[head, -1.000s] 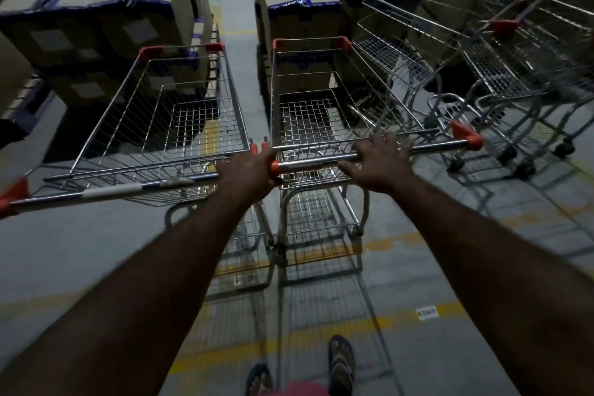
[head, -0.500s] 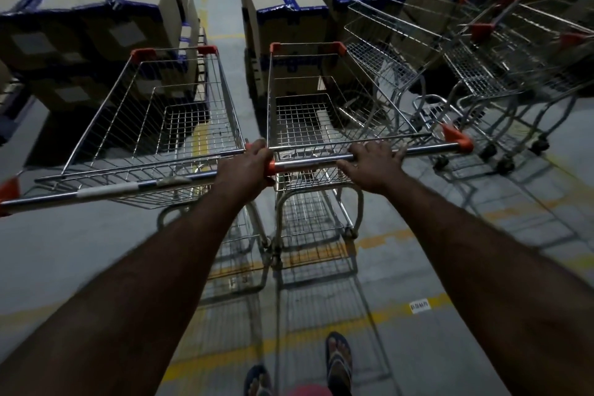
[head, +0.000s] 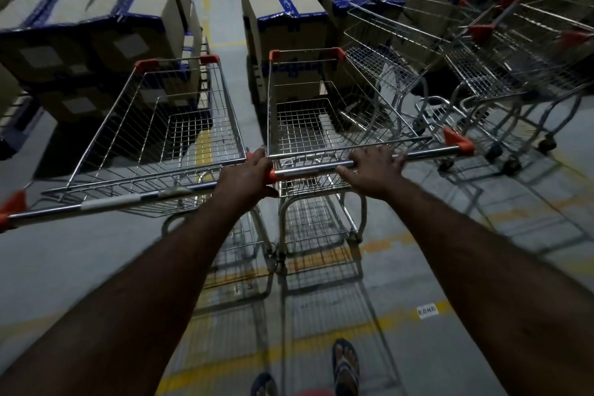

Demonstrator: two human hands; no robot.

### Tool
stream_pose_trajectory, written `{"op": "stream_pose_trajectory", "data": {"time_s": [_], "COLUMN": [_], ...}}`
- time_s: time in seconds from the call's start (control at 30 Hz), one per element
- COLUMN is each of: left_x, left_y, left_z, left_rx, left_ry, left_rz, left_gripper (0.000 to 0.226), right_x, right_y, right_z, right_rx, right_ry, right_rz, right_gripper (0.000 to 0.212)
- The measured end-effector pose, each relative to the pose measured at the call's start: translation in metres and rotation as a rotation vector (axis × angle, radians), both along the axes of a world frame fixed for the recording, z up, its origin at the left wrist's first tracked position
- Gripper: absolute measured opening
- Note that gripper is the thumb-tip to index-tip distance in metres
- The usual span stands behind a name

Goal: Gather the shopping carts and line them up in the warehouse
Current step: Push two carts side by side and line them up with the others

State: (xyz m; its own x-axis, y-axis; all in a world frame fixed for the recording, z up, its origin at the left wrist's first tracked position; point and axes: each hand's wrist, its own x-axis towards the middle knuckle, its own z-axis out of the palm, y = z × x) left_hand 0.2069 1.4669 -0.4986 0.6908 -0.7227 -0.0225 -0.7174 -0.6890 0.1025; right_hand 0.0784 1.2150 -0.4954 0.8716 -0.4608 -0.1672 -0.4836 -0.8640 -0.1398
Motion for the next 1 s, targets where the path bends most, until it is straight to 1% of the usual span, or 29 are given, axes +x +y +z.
{"op": "stream_pose_trajectory", "data": {"time_s": [0.13, 0.23, 0.4, 0.5, 0.6, 0.67, 0.7, 0.77, 0.8, 0.83, 0.9, 1.0], "left_x": [0.000, 0.003, 0.006, 0.004, 0.005, 0.007, 0.007, 0.000, -0.004, -0.009, -0.014, -0.022], "left_y": [0.003, 0.005, 0.007, 0.009, 0.015, 0.012, 0.005, -0.026, -0.049, -0.075, -0.130, -0.206], "left_z": [0.004, 0.005, -0.004, -0.010, 0.000, 0.022, 0.037, 0.067, 0.081, 0.094, 0.122, 0.160], "left_rx": [-0.017, -0.019, -0.007, 0.028, 0.038, 0.132, 0.237, 0.477, 0.519, 0.496, 0.381, 0.274], "left_ry": [-0.009, 0.007, 0.037, 0.064, 0.107, 0.114, 0.112, 0.087, 0.067, 0.047, -0.021, -0.106], "left_rz": [-0.035, -0.054, -0.066, -0.060, -0.027, 0.015, 0.032, 0.059, 0.062, 0.055, 0.030, -0.095], "left_gripper": [0.061, 0.062, 0.065, 0.064, 0.061, 0.058, 0.055, 0.053, 0.056, 0.060, 0.063, 0.053], "right_x": [0.003, 0.005, -0.002, -0.008, 0.000, 0.008, 0.007, -0.003, -0.010, -0.015, -0.017, -0.016], "right_y": [-0.003, -0.004, 0.002, 0.002, 0.001, -0.004, -0.008, -0.025, -0.037, -0.051, -0.081, -0.119], "right_z": [-0.002, 0.001, -0.006, -0.014, -0.005, 0.007, 0.013, 0.025, 0.033, 0.042, 0.072, 0.115], "right_rx": [0.024, 0.031, 0.064, 0.070, 0.071, 0.133, 0.192, 0.362, 0.408, 0.410, 0.327, 0.233], "right_ry": [-0.007, 0.006, -0.015, -0.004, 0.000, -0.018, -0.043, -0.143, -0.197, -0.243, -0.325, -0.435], "right_rz": [0.019, 0.029, 0.031, 0.048, 0.132, 0.194, 0.221, 0.227, 0.215, 0.212, 0.235, 0.255], "right_gripper": [0.065, 0.075, 0.064, 0.067, 0.071, 0.076, 0.079, 0.082, 0.080, 0.076, 0.066, 0.046]}}
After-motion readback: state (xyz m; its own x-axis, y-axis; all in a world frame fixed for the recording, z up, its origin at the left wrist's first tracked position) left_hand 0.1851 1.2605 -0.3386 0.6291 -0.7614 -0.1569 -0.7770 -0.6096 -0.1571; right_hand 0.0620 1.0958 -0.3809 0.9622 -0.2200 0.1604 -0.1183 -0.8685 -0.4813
